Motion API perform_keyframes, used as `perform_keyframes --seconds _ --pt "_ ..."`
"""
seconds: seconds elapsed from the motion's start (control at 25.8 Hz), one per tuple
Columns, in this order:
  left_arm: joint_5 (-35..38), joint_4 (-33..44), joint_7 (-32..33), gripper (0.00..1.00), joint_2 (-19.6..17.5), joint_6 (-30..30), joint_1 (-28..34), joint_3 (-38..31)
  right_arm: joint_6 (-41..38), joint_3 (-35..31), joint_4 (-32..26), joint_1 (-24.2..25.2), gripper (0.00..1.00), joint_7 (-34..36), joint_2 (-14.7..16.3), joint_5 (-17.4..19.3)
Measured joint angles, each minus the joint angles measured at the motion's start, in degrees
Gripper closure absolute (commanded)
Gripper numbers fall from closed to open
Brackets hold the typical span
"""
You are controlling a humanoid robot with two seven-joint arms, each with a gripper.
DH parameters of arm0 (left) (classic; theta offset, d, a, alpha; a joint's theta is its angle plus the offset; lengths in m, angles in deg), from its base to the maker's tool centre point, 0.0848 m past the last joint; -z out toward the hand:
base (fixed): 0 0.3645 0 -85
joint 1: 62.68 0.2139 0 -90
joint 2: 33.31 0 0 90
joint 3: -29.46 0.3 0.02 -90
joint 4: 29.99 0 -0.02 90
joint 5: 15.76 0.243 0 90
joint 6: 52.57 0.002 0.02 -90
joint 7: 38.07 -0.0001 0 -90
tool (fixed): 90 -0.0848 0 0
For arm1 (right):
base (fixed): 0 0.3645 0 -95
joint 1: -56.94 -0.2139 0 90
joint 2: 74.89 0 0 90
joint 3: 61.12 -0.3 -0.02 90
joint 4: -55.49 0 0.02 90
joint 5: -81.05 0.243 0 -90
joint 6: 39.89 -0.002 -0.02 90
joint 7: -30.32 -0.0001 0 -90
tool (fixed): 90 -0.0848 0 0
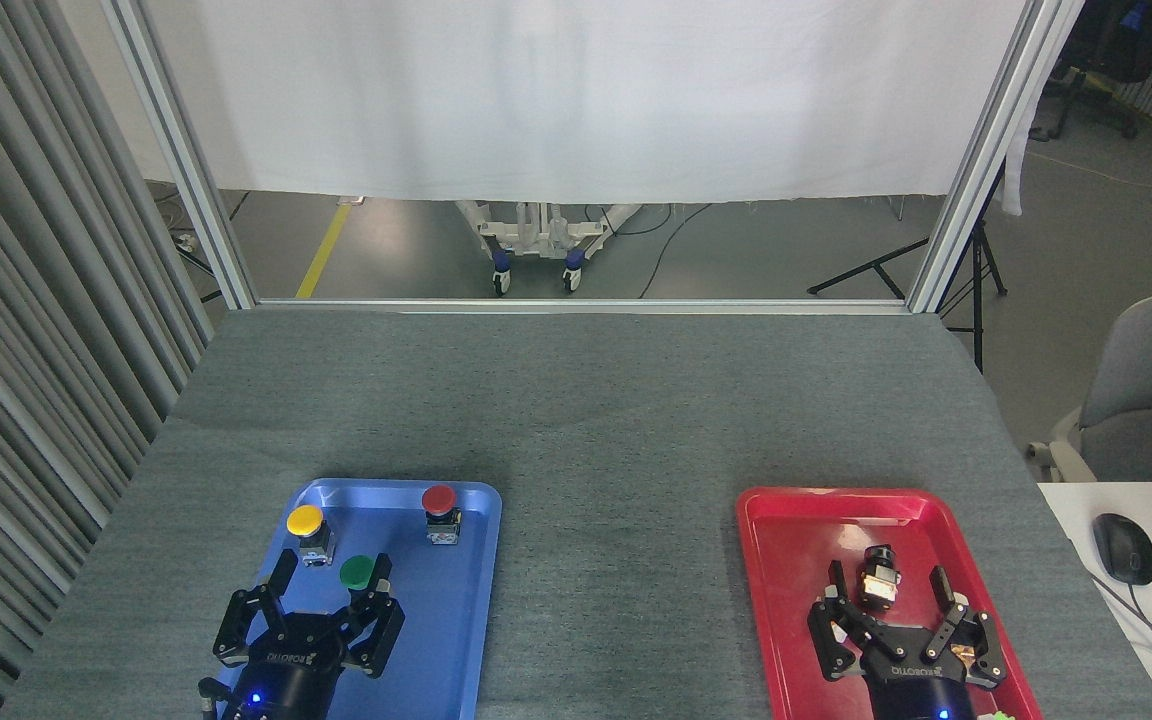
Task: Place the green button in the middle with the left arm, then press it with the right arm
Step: 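Open the left hand fingers above the green button on the blue tray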
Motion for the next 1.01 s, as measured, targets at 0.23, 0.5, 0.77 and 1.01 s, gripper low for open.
perform_keyframes --seconds 0.23,0.5,0.77,1.01 --pt "-0.1 0.3 -0.1 0.01 -0.1 -0.1 0.1 0.1 0.0 -0.1 0.0 0.0 0.00 0.0 0.0 0.0" --pt "-0.1 0.1 -0.7 0.01 -0.1 0.0 0.1 0.1 -0.1 -0.2 0.0 0.0 0.00 0.0 -0.2 0.0" --pt "0.0 -0.2 -0.8 0.01 0.0 0.4 0.4 0.1 0.0 -0.2 0.0 0.0 0.00 0.0 -0.2 0.0" --pt "0.0 -0.4 -0.5 0.01 -0.1 0.5 0.4 0.0 0.0 -0.2 -0.1 0.0 0.00 0.0 -0.2 0.0"
